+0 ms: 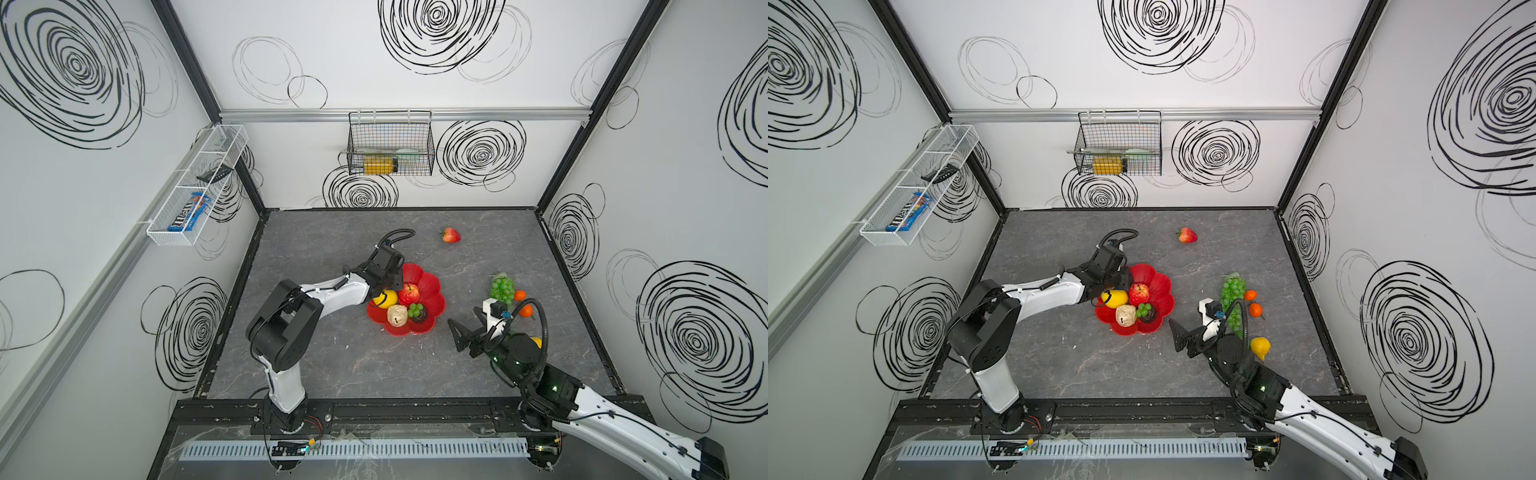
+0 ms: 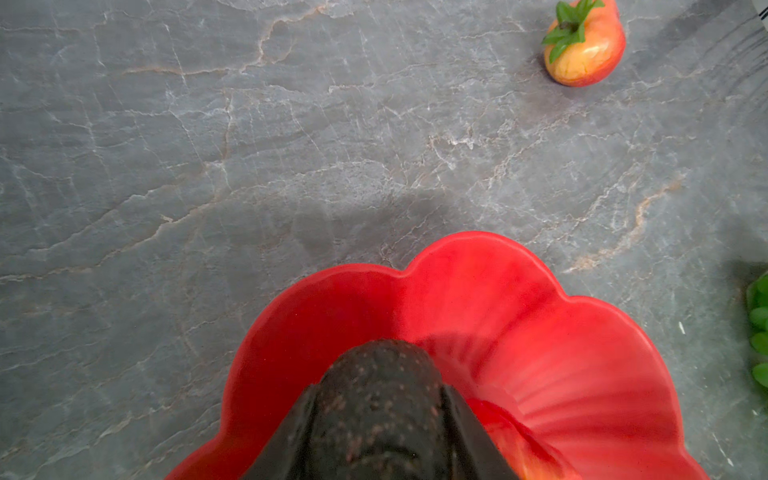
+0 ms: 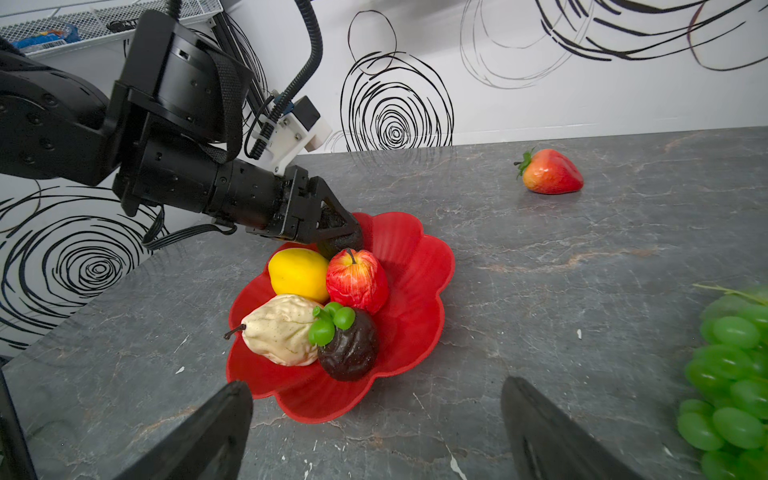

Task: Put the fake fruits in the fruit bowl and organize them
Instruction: 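Lower the avocado into the bowl and open the left gripper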

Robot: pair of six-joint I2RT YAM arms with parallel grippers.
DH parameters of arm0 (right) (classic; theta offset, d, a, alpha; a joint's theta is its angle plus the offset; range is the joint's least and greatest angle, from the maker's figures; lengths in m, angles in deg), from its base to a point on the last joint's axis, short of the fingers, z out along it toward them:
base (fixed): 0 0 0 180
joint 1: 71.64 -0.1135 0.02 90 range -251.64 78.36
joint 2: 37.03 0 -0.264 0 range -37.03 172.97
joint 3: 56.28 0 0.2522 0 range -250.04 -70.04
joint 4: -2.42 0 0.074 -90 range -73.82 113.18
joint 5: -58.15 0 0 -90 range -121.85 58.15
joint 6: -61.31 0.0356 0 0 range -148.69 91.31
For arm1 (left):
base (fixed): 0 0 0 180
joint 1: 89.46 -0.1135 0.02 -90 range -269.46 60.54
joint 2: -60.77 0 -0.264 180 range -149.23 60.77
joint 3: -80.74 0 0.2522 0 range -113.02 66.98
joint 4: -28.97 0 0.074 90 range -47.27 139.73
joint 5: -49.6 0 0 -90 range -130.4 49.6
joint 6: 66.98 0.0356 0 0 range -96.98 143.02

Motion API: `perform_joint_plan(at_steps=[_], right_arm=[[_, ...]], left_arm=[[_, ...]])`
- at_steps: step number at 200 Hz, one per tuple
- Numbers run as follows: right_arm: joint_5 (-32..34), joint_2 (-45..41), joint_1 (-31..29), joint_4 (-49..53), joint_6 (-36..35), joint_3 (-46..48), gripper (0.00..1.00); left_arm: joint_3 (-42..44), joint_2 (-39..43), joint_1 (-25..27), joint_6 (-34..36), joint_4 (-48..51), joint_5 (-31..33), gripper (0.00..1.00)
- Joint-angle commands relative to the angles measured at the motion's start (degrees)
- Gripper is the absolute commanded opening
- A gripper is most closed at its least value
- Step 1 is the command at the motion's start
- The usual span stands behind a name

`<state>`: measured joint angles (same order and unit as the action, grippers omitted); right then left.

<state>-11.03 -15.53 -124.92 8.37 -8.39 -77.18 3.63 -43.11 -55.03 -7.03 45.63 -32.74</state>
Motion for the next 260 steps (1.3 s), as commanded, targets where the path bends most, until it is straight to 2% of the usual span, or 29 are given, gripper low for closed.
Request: perform_joint_plan(at_steps=[1,90,218,260], right_arm=[[0.04,0.47,0.37,-1.76,0.18,0.02,0.97],[0.1,1.41,0.32,-2.13,0.18,-0.02,0.97],[-0.29,2.26,0.39,-2.65,0.1,-0.01,0.97],[-0.1,2.01,0.44,-2.55,0.18,0.01,0.97]], left_arm=[[-0.74,-1.11,-0.6,-1.33,-2.59,-0.37,0.45],[0.66,-0.57,-1.29,-2.57,-3.41,-0.43,0.56],[1.48,1.98,-1.83,-2.66,-3.55,-0.1,0.61],[2.85,5.35,-2.0,-1.0,-5.25,-3.89,0.69]])
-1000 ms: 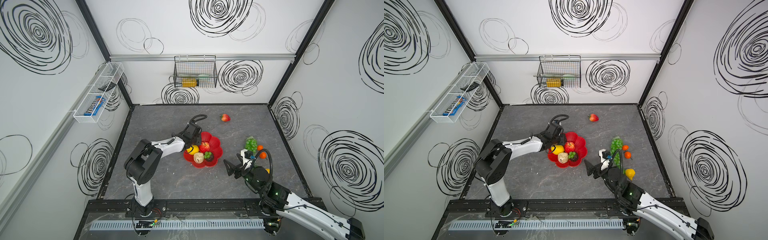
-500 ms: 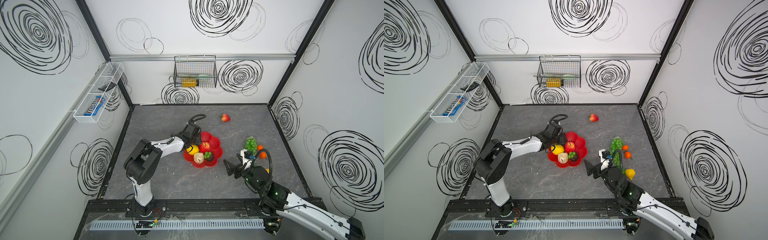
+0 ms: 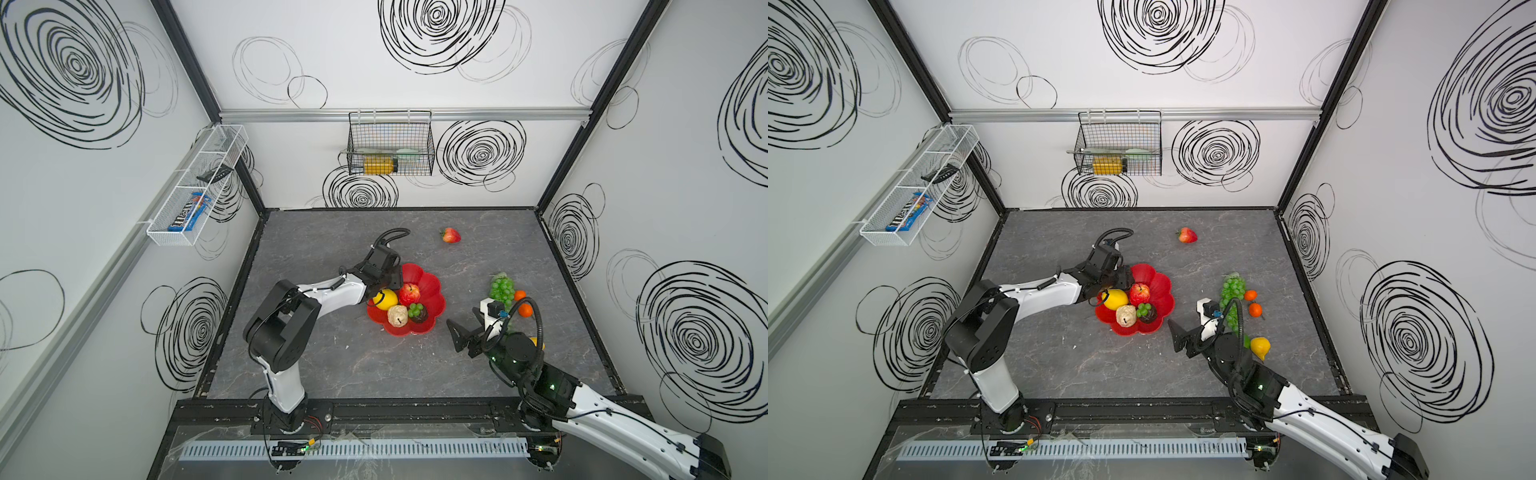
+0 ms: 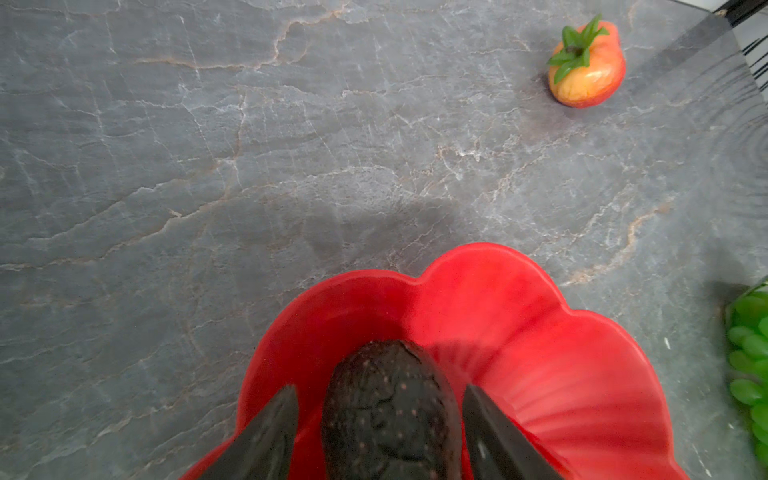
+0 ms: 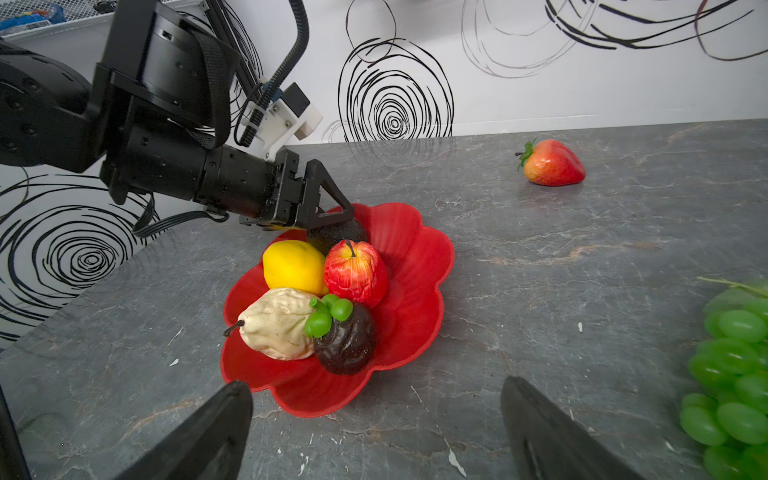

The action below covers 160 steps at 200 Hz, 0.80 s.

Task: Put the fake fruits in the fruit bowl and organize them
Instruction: 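Lower the avocado into the bowl and open the left gripper, then lift the left gripper away while the right gripper reaches for the peach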

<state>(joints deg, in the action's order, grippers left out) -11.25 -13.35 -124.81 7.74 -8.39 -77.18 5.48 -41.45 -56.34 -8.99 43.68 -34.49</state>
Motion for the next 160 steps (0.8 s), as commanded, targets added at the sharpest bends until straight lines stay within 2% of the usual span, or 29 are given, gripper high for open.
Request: perform_joint_plan(at_steps=[1,55,90,122,143,160], right_arm=[[0.13,-0.19,0.34,-1.96,0.18,0.01,0.97],[2.13,0.02,0.7,1.36,2.1,-1.81,0.97],[2.61,4.77,5.22,10.72,4.47,-11.03,0.97],[-5.61,17.02,16.33,14.27,2.18,-21.44,0.97],[-15.3,26.5,25.7,13.16,1.94,-27.04,0.97],[-20.1,33.1,30.35,11.44,1.94,-30.39,0.97]], left_arm=[[1.01,3.78,-0.74,0.98,-3.27,-2.22,0.69],[5.05,11.21,-1.4,1.82,-4.01,-3.45,0.73],[17.26,25.67,-1.07,2.92,-10.16,-2.02,0.75],[33.36,43.7,-0.04,1.37,-17.95,0.54,0.78],[41.47,55.05,0.38,1.37,-19.06,1.66,0.79],[46.49,64.12,0.54,2.22,-18.47,3.36,0.81]])
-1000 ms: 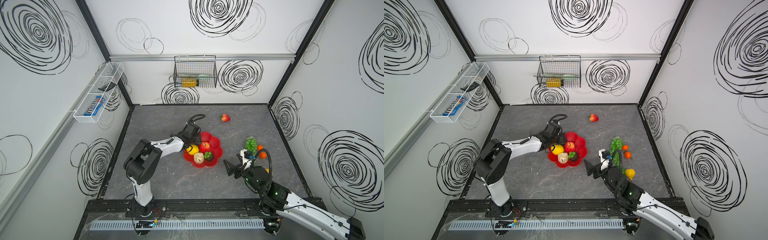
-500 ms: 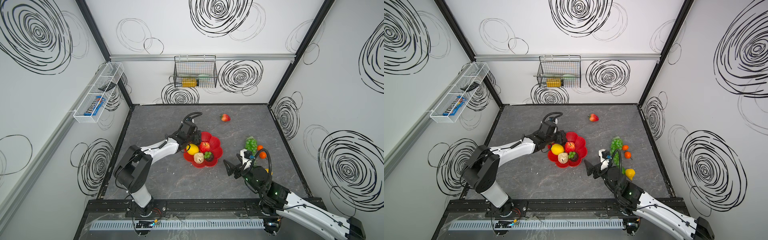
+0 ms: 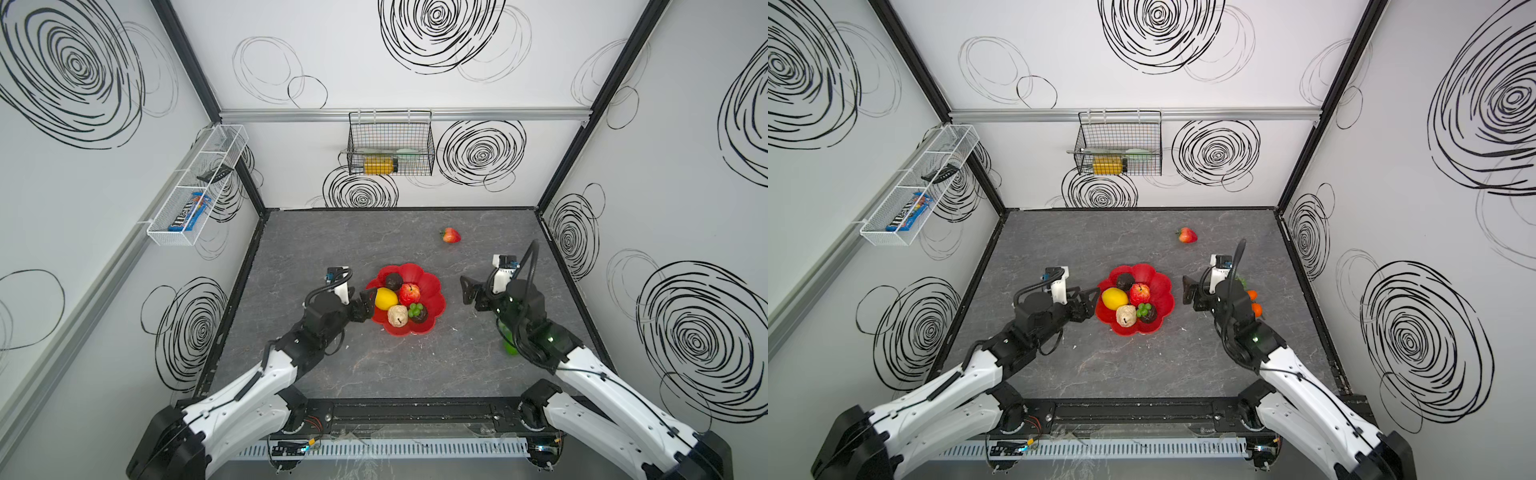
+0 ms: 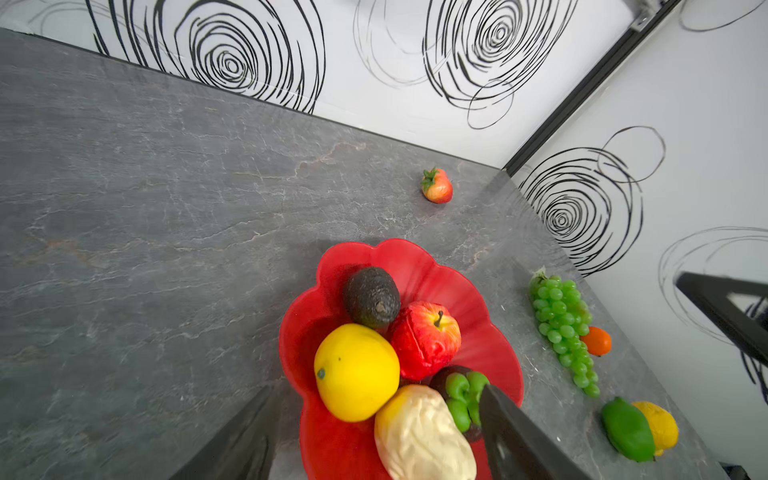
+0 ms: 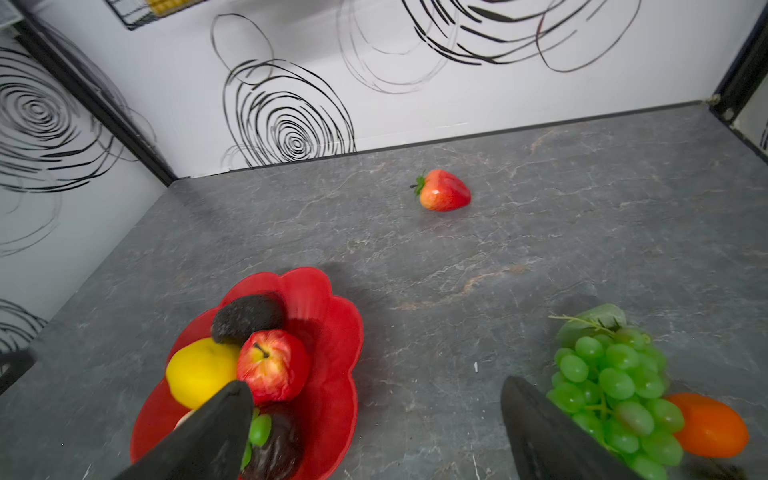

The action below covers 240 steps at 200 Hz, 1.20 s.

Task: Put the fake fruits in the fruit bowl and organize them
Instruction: 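Lift the left gripper away while the right gripper reaches for the peach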

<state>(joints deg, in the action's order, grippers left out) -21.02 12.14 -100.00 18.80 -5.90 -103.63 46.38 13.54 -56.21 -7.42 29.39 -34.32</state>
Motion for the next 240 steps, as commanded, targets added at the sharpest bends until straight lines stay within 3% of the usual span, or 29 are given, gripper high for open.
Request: perform_joint_plan(at_steps=[1,25,51,106,152,240], right_arm=[[-10.53,7.96,5.75,0.25,-0.59,-4.12,0.97],[-13.68,19.22,9.69,-0.61,-2.3,-10.7,0.97],[-14.63,31.92,12.36,1.04,-6.01,-19.92,0.97],[-18.74,55.36,16.11,3.42,-10.69,-40.97,0.97],[-25.81,74.51,18.49,11.4,-15.4,-62.9,0.97],[-32.65,86.83,19.27,11.75,-23.33,-75.61,0.97]], left_arm=[[5.89,9.58,0.45,0.73,-4.16,3.25,0.81],[11.61,18.98,0.85,2.67,-3.74,4.56,0.84],[13.34,23.87,0.43,4.51,-1.76,6.61,0.87],[13.4,22.69,0.32,3.73,-2.43,4.46,0.88],[13.55,22.54,0.19,3.77,-1.34,7.62,0.92],[13.72,17.03,-1.15,3.66,-3.88,7.47,0.95]])
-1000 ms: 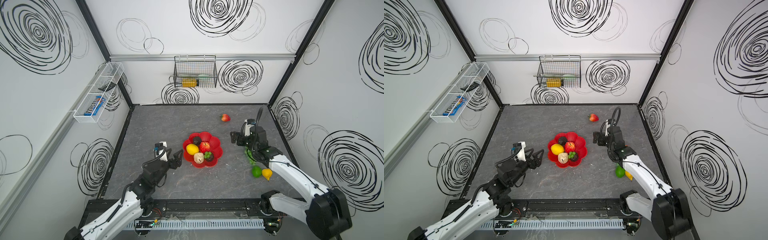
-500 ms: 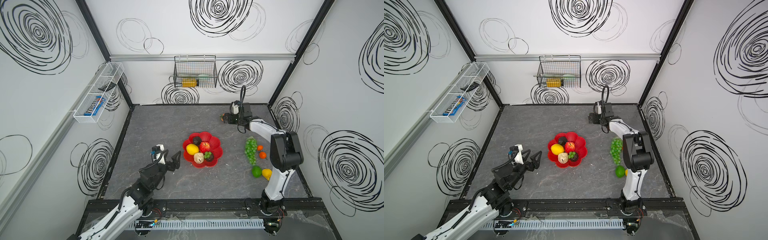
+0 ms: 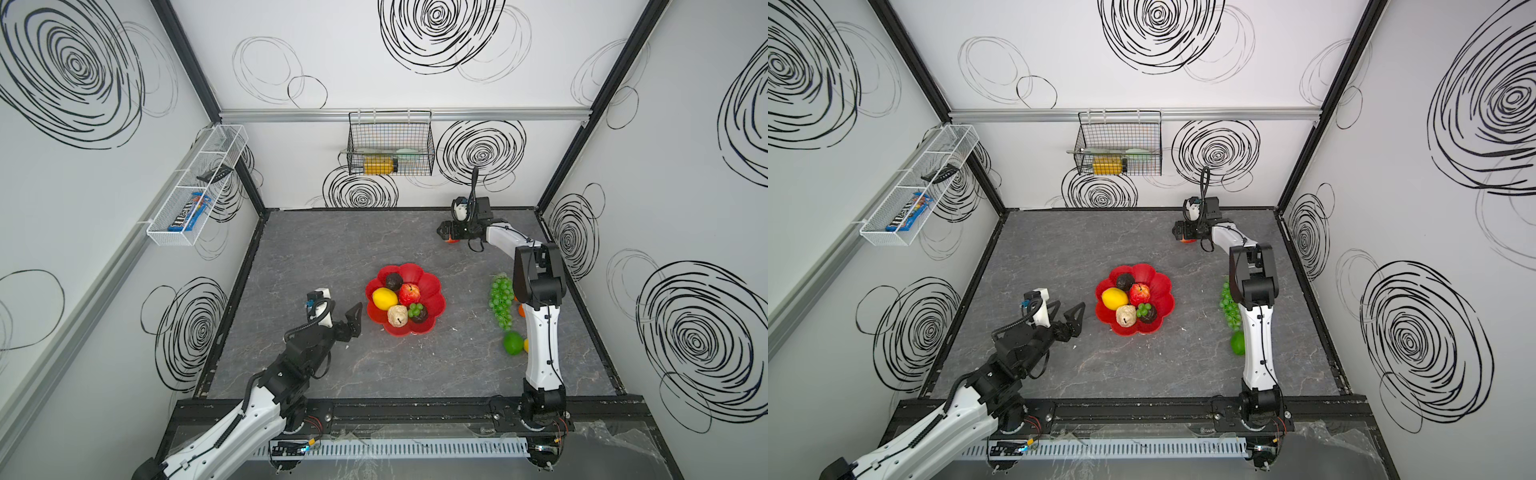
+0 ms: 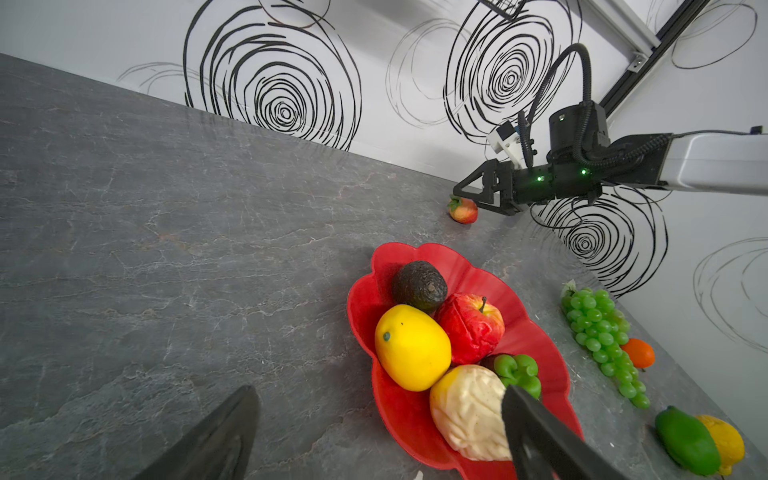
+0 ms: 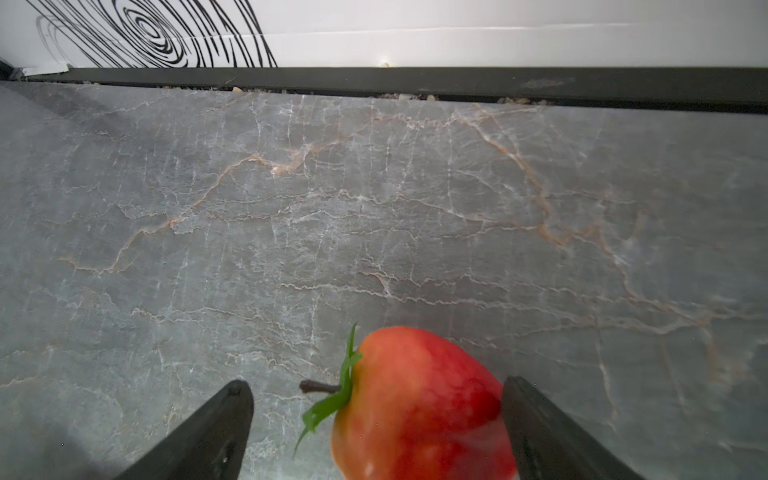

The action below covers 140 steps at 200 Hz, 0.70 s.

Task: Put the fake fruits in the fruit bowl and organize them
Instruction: 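Lift the left gripper away while the right gripper reaches for the peach, then grasp the red-yellow peach with the right gripper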

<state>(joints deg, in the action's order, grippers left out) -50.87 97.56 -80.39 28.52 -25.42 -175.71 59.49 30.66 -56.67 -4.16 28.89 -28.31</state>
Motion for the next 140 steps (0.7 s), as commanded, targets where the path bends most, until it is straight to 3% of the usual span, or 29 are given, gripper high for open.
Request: perform_joint_plan(at_steps=[1,45,140], right_arm=[[-2.78,1.49,-0.36,2.09,-3.85,-3.6,0.97],[-1.81,1.21,-1.56,4.44,-4.59,-3.03,0.97],[1.86,-8.25,-4.88,-4.31,-2.84,13.3,0.99]], left_arm=[[0.62,-0.06,-0.7,0.43,-3.38,1.49,0.95],[0.89,0.66,-1.63,0.37,-2.93,1.62,0.95],[0.76,0.49,-1.97,0.13,-2.71,1.09,0.95]])
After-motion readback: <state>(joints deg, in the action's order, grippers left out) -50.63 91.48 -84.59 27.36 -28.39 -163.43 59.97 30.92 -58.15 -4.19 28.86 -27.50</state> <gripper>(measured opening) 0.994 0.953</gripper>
